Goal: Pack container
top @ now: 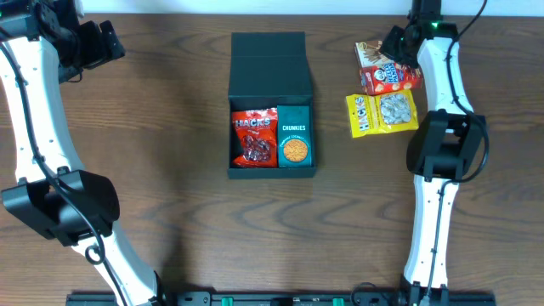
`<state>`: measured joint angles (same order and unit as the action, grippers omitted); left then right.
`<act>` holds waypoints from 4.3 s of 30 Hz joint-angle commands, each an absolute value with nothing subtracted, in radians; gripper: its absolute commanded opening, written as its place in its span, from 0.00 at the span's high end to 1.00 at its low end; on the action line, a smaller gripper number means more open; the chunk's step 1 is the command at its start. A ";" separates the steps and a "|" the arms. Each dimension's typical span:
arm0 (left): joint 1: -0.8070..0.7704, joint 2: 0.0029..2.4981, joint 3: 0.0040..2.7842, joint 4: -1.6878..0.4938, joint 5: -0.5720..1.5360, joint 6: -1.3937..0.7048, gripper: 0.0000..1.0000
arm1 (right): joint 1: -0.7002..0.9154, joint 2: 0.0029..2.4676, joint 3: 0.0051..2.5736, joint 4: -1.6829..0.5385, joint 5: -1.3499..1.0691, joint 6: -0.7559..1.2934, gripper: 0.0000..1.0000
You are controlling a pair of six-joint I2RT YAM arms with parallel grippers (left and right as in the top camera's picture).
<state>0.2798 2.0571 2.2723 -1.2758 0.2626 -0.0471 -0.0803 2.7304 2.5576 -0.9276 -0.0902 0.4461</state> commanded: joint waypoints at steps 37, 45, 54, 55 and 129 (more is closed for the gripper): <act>0.280 2.056 2.274 -1.243 0.267 -0.029 0.05 | -0.054 2.198 2.370 -1.676 -0.138 0.494 0.30; 0.280 2.056 2.274 -1.243 0.267 -0.028 0.05 | -0.052 2.198 2.028 -1.454 -0.083 0.462 0.30; 0.280 2.056 2.274 -1.243 0.267 -0.029 0.05 | -0.053 2.198 1.791 -1.228 -0.029 0.402 0.31; 0.280 2.056 2.274 -1.243 0.267 -0.029 0.05 | -0.053 2.198 1.771 -1.203 -0.026 0.399 0.31; 0.280 2.056 2.274 -1.280 0.289 -0.034 0.05 | -0.417 2.293 1.449 -0.752 -0.748 -0.168 0.44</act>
